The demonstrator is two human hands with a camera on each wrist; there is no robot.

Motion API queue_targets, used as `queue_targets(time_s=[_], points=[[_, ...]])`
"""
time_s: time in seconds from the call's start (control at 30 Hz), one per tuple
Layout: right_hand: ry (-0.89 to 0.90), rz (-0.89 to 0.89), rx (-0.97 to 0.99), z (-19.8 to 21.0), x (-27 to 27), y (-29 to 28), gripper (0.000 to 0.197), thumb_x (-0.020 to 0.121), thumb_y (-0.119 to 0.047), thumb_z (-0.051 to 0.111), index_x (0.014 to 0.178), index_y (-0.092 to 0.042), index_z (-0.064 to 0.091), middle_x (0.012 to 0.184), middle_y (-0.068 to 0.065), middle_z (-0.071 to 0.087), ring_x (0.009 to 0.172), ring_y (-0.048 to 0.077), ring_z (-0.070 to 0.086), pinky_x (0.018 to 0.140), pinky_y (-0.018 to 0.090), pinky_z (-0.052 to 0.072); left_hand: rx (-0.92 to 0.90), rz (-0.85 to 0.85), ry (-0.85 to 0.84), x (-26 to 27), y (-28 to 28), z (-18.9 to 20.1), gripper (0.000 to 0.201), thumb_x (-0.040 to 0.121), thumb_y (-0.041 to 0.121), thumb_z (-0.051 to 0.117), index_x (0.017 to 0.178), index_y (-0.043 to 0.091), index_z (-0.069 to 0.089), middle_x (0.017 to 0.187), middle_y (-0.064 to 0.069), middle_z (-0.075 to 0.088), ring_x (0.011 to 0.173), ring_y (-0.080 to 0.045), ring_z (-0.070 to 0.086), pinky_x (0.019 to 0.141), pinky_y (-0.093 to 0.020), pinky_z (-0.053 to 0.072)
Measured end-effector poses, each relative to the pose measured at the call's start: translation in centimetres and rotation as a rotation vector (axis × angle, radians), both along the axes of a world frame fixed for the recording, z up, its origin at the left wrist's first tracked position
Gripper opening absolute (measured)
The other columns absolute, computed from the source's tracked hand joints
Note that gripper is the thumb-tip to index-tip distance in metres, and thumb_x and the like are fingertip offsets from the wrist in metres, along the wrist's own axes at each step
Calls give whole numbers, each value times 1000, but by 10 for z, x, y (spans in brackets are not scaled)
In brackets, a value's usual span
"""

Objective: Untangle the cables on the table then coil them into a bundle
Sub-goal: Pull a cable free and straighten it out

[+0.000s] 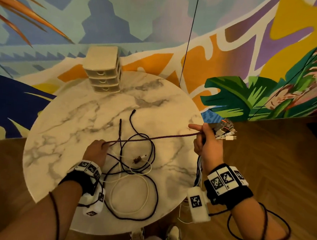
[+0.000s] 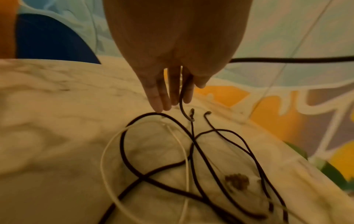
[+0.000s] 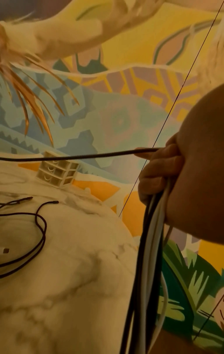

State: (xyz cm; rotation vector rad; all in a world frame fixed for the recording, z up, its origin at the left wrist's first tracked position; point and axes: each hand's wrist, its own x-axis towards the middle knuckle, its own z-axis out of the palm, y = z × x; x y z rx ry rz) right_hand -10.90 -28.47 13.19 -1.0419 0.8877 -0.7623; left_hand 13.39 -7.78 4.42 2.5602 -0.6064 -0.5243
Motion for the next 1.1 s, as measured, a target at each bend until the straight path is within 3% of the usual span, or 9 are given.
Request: queue_targets(time_s=[0.13,0.23,0.4,0.53,0.67,0.73,0.9,1.03,1.1], points=[[16,-62,-35,3,-1,-3,44,101,-34,39,89,-7,71,41,-2,36,36,9,27,38,20,20,-330,224,-109,20,-4,13,30,97,27,41,103,6,61,99,-19,65,83,-38,62,78,-46,52],[30,-124,-20,4,1,-5,45,101,-38,36,85,-12,70,43,-2,52,37,6,34,38,16,24,-516,187,-92,8,-12,33,22,95,15,41,98,10,62,91,-14,65,73,-33,62,70,-41,54],[13,-200,-1,4,-2,-12,48,101,-40,35,79,-14,69,46,1,60,35,6,33,36,14,22,16,-38,-108,6,22,10,33,101,25,39,99,0,62,101,-23,62,94,-38,58,80,-41,43],[2,-218,4,-1,-7,-15,48,101,-40,34,81,-12,68,47,1,61,34,5,35,36,15,21,-240,145,-94,5,22,37,41,100,35,39,89,4,64,84,-19,68,76,-34,64,76,-44,52],[20,-233,-15,-6,-14,-16,48,102,-39,33,81,-11,66,48,0,61,35,4,41,36,16,23,-606,149,128,-35,-16,97,38,100,27,44,75,4,61,66,-15,63,55,-30,61,60,-36,52],[40,-230,-52,-6,-21,-16,48,102,-39,34,80,-11,67,49,0,62,40,8,43,40,16,27,-626,27,367,-66,-32,110,40,99,24,45,72,0,60,63,-18,61,48,-28,58,51,-33,51],[90,-244,-141,8,-55,-22,46,102,-33,36,78,-8,67,48,0,62,44,7,49,45,13,33,-113,-486,777,-156,-49,56,41,99,30,45,75,2,64,67,-14,64,54,-24,61,54,-29,52],[151,-237,-182,18,-98,-26,46,102,-31,36,78,-5,66,44,-1,57,37,2,44,43,9,32,532,-1055,496,-202,-49,1,41,97,39,42,101,4,63,105,-16,65,94,-28,62,79,-31,45],[196,-198,-187,20,-117,-25,47,102,-31,36,78,-6,66,45,0,55,36,6,38,40,13,28,705,-1156,300,-211,-63,-7,41,95,39,43,117,7,56,122,-16,58,112,-30,55,87,-33,42]])
